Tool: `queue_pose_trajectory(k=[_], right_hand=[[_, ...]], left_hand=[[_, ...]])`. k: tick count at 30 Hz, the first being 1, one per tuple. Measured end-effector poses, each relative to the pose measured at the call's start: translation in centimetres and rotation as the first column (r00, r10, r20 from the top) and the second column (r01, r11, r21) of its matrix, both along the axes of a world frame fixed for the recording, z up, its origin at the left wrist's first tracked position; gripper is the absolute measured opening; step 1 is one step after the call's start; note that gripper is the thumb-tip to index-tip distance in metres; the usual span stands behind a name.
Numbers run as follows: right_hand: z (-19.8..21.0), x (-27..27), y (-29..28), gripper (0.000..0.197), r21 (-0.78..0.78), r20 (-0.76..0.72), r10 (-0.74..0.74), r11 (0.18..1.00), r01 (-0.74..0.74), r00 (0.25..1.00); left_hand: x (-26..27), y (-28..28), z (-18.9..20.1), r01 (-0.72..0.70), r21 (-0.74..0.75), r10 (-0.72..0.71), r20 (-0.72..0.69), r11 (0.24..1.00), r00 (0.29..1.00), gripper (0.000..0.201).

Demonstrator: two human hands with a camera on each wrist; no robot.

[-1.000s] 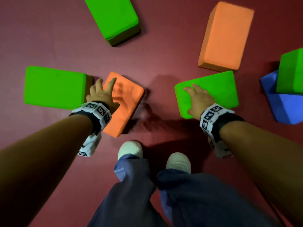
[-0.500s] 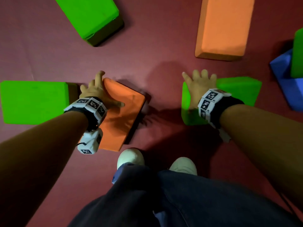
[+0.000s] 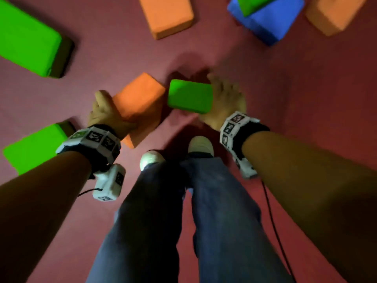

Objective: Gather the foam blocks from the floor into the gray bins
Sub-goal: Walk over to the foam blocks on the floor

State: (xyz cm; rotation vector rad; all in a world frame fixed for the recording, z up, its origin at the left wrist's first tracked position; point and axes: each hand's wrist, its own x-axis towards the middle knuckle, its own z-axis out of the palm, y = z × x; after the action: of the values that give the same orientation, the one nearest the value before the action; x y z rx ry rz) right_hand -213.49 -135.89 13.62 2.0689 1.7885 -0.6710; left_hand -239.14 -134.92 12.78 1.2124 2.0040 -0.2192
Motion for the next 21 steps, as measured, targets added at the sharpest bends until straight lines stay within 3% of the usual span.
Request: queue_pose_trajectory(k=[2, 5, 6, 9, 11, 13, 16, 19, 21], right_hand=[[5.1, 1.7, -2.4, 0.092, 0.000, -0.039, -0.235, 0.972, 0.236, 0.971], [11.8, 4.1, -6.6, 0.082, -0.072, -0.125, -0.597, 0.802, 0.593, 0.793], [13.7, 4.8, -8.1, 0.080, -0.075, -0.168, -0.693, 0.718, 0.692, 0.701], [19.3, 6.2, -14.1, 0.080, -0.050, -0.292, -0.901, 0.351, 0.935, 0.322], [23.3, 6.5, -18.5, 0.078, -0.028, -0.335, -0.933, 0.147, 0.989, 0.130], [28.0, 6.5, -23.5, 0.078, 0.024, -0.377, -0.926, -0.023, 0.999, -0.013], [35.4, 5.6, -31.6, 0.078, 0.127, -0.428, -0.891, -0.225, 0.966, -0.152], [43.1, 3.9, -40.1, 0.080, 0.212, -0.400, -0.877, -0.372, 0.904, -0.267], [47.7, 2.1, -46.5, 0.082, 0.234, -0.395, -0.847, -0.468, 0.852, -0.357]], left_hand=[[2.2, 0.4, 3.8, 0.070, 0.013, -0.071, 0.040, 0.997, 0.997, 0.078], [6.2, 1.5, 9.8, 0.281, 0.001, -0.279, 0.111, 0.960, 0.954, 0.085], [7.8, 1.9, 11.9, 0.374, -0.007, -0.371, 0.123, 0.927, 0.921, 0.088], [12.5, 1.2, 18.1, 0.593, -0.005, -0.586, 0.147, 0.805, 0.797, 0.091], [15.0, -0.6, 22.2, 0.676, 0.046, -0.671, 0.185, 0.736, 0.718, 0.091], [17.1, -3.5, 26.6, 0.750, 0.134, -0.755, 0.240, 0.648, 0.610, 0.093], [19.3, -8.8, 33.4, 0.801, 0.271, -0.836, 0.310, 0.534, 0.453, 0.088], [21.4, -15.5, 40.7, 0.816, 0.356, -0.868, 0.384, 0.455, 0.316, 0.092], [23.1, -21.0, 45.9, 0.854, 0.401, -0.912, 0.367, 0.332, 0.182, 0.099]])
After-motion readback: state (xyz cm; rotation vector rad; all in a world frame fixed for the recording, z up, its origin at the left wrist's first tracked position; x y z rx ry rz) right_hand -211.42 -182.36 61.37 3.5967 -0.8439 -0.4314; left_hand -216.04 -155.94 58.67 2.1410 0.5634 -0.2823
